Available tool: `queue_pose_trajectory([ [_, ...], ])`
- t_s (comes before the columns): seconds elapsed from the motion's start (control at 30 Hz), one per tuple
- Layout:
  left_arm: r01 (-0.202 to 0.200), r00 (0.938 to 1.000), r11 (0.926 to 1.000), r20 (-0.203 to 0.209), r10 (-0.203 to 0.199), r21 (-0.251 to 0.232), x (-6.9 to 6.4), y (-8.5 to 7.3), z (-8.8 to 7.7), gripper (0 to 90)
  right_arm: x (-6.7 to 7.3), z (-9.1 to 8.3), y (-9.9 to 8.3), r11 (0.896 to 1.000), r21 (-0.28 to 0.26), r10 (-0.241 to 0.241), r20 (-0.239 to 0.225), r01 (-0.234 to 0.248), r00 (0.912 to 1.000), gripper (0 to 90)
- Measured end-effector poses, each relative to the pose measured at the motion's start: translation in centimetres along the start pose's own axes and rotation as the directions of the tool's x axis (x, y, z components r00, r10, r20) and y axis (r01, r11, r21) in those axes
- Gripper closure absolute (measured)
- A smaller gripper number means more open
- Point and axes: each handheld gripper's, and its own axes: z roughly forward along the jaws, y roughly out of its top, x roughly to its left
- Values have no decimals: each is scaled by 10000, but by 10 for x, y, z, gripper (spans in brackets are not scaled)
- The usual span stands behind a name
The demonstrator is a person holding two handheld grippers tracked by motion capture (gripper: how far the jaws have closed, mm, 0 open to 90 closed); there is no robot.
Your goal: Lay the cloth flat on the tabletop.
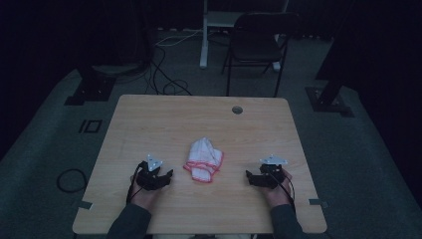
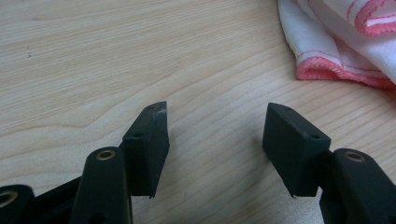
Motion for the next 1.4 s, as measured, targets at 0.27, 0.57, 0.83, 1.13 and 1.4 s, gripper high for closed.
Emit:
queue_pose_trajectory([
  [0.27,-150,9997,9999,188,151,-49,-6,-1,-2,491,2,-1,0,10000,-10,-16,-9,16,10000,150],
  [0.57,136,9980,9999,622,-134,-24,-1,-1,-4,573,5,-3,2,9998,71,-202,-202,203,9996,339],
  [0.83,414,9962,9991,770,-419,70,4,-1,-6,609,10,-6,5,9995,57,-319,-514,323,9982,566],
  [1.13,-68,9963,10000,857,64,43,-9,1,-10,607,26,-9,10,9958,-191,-909,-824,896,9924,620],
  [1.4,-569,9930,9983,1025,579,-125,-21,5,-11,586,39,-11,16,9916,-295,-1289,-1328,1261,9827,652],
])
